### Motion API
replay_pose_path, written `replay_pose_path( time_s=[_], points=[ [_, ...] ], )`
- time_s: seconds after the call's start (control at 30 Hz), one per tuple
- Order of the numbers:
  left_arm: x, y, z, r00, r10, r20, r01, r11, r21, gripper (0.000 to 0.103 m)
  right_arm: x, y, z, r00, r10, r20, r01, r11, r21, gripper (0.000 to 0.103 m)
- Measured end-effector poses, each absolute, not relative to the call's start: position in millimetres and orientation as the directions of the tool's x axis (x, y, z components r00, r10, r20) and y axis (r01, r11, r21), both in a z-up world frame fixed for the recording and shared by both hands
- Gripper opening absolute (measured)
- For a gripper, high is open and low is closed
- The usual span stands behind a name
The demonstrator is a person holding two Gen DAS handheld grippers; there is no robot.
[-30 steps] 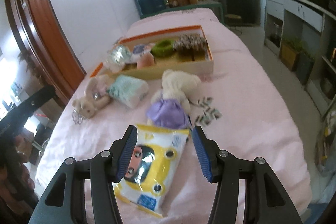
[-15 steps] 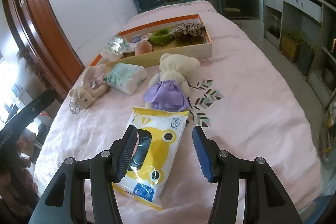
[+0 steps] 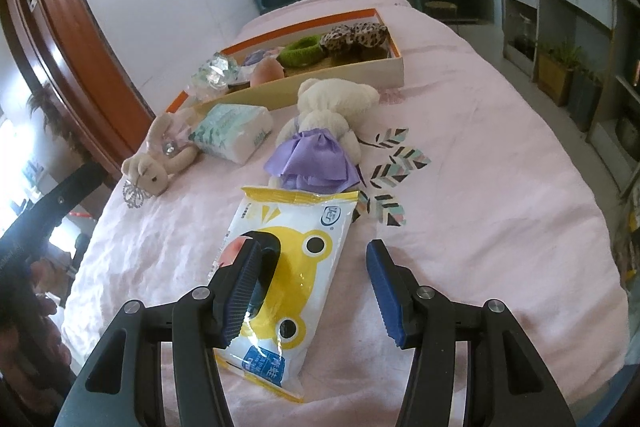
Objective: Organize soft objects
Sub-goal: 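Close the right tool on the yellow cartoon wipe pack while the left tool nears the white bunny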
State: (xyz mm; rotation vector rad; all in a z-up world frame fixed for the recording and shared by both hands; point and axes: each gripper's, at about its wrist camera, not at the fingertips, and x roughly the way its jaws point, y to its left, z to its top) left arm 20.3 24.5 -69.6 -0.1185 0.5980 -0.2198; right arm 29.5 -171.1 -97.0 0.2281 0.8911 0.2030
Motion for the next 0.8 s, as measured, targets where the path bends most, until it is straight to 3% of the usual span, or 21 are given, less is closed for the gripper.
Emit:
replay_pose_path(
  time_s=[0.43,0.57,0.67,0.8],
  points=[
    [30.7,33.1,-71.9,0.812,-0.219,-0.540,0.161,0.975,-0.153,0.061,28.6,-156.7,-103.1,0.618,0.304,-0.725,-0.143,0.950,0.276,0.059],
    [43.6,35.2,-73.2,0.815,-0.193,-0.546,0.166,0.981,-0.098,0.061,29.2,-156.0,-103.8,0.616,0.307,-0.726,-0.152,0.950,0.272,0.057],
    [60.3,36.7,-73.4,0.799,-0.195,-0.568,0.182,0.980,-0.081,0.061,28.6,-153.5,-104.2,0.609,0.327,-0.723,-0.169,0.944,0.284,0.044],
    [89.3,31.9,-80.5,0.727,-0.251,-0.639,0.251,0.963,-0.093,0.061,27.9,-148.9,-102.7,0.607,0.332,-0.722,-0.184,0.943,0.279,0.037]
  ],
)
